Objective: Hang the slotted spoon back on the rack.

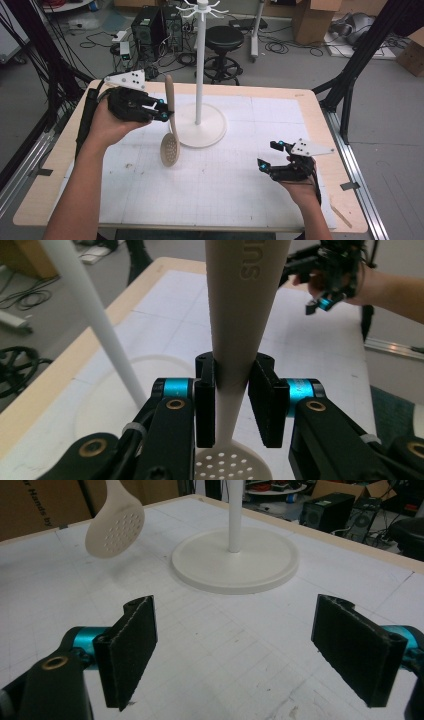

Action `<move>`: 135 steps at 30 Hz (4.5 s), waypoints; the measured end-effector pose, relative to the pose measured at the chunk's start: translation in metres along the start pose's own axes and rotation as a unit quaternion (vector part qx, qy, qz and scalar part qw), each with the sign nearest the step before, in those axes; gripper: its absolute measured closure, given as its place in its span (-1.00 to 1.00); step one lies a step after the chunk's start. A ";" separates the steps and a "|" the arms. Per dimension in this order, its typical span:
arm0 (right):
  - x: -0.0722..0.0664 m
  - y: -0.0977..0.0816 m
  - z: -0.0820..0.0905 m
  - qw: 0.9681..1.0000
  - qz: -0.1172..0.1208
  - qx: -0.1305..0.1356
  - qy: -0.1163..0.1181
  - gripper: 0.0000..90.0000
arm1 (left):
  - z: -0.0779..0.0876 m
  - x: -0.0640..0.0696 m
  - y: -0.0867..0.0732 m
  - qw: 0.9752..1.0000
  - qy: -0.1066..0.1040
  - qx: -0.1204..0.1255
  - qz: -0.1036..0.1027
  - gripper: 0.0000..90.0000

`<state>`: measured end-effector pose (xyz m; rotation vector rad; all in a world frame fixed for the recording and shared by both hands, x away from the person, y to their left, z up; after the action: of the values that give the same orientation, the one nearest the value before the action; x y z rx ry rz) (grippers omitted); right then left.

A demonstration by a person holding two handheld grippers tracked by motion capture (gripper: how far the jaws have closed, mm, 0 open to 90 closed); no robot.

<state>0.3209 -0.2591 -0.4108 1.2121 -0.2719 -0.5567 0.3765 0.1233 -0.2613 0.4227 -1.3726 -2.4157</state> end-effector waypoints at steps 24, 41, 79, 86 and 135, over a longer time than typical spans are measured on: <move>0.001 0.000 0.000 1.000 -0.010 0.012 0.011 -0.61 | 0.011 -0.064 0.080 0.995 0.090 -0.014 0.046 0.64; 0.002 0.000 0.002 1.000 -0.017 0.016 0.012 -0.61 | -0.009 -0.074 0.087 0.993 0.096 -0.048 0.042 0.64; 0.000 0.000 0.000 1.000 -0.011 0.012 0.015 -0.61 | -0.021 -0.089 0.073 0.991 0.107 -0.057 0.062 -0.01; -0.001 0.000 -0.001 1.000 -0.008 0.011 0.016 -0.61 | -0.010 -0.081 0.062 0.994 0.087 -0.038 0.060 -0.10; -0.003 0.000 -0.003 1.000 -0.005 0.005 0.015 -0.61 | -0.012 0.017 -0.063 0.996 -0.021 0.065 0.056 -0.86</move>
<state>0.3199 -0.2550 -0.4113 1.2323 -0.2433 -0.5459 0.3576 0.1376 -0.3233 0.3194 -1.5349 -2.2657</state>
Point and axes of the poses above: each handheld gripper's, and its own axes: z roughly backward along the jaws, y roughly out of its top, x roughly to its right, the point moved 5 cm from there along -z, roughly forward along the jaws, and after that the axes turned 7 degrees about y, right-handed, at the moved point
